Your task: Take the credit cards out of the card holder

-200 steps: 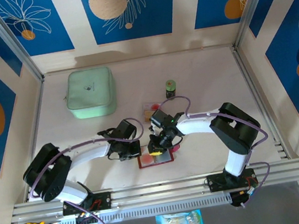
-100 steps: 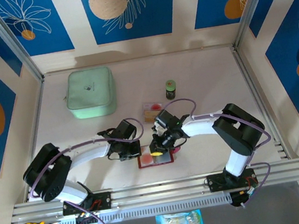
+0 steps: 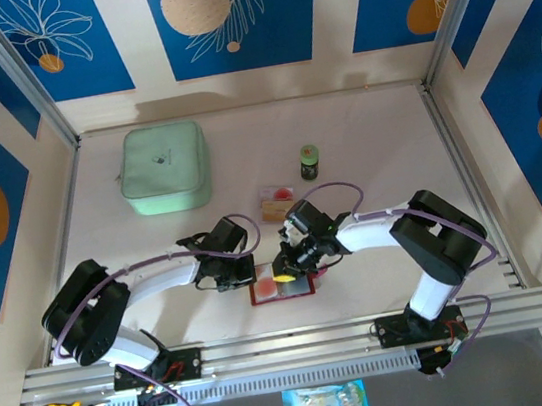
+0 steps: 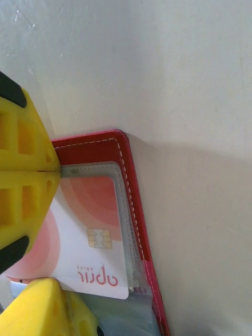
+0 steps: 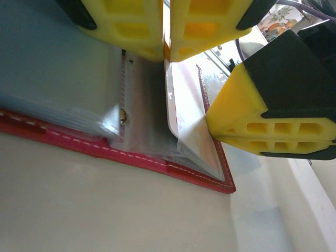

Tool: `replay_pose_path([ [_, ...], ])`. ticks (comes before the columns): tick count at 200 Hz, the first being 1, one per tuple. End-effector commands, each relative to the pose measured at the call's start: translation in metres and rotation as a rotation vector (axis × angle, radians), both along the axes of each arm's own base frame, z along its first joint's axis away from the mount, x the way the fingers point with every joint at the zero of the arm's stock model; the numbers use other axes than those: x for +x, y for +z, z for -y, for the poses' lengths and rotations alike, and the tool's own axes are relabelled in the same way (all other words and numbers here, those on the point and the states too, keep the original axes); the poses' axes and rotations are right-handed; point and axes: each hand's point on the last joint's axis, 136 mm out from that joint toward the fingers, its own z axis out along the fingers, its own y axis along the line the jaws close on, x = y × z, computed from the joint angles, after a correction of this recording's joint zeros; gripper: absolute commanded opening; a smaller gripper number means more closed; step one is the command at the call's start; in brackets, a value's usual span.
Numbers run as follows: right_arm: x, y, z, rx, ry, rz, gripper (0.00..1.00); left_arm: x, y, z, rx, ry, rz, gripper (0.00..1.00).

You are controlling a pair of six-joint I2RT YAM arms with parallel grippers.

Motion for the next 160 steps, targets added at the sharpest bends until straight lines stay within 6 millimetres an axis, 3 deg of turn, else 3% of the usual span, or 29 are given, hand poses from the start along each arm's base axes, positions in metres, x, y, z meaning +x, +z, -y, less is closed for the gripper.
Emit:
replay_pose_path([
  [1,0.002,0.014,-0.002,0.053,-0.013,0.012,0.14,-0.012,-0.014,-0.010,0.051,-0.005,-0.045,0.02],
  [99,0.001,0.013,-0.003,0.077,-0.010,0.001,0.11,-0.012,-0.014,-0.010,0.051,-0.004,-0.045,0.02],
  [160,-0.007,-0.002,0.011,-0.089,0.000,-0.004,0.13,-0.013,-0.016,-0.011,0.053,-0.002,-0.050,0.02],
])
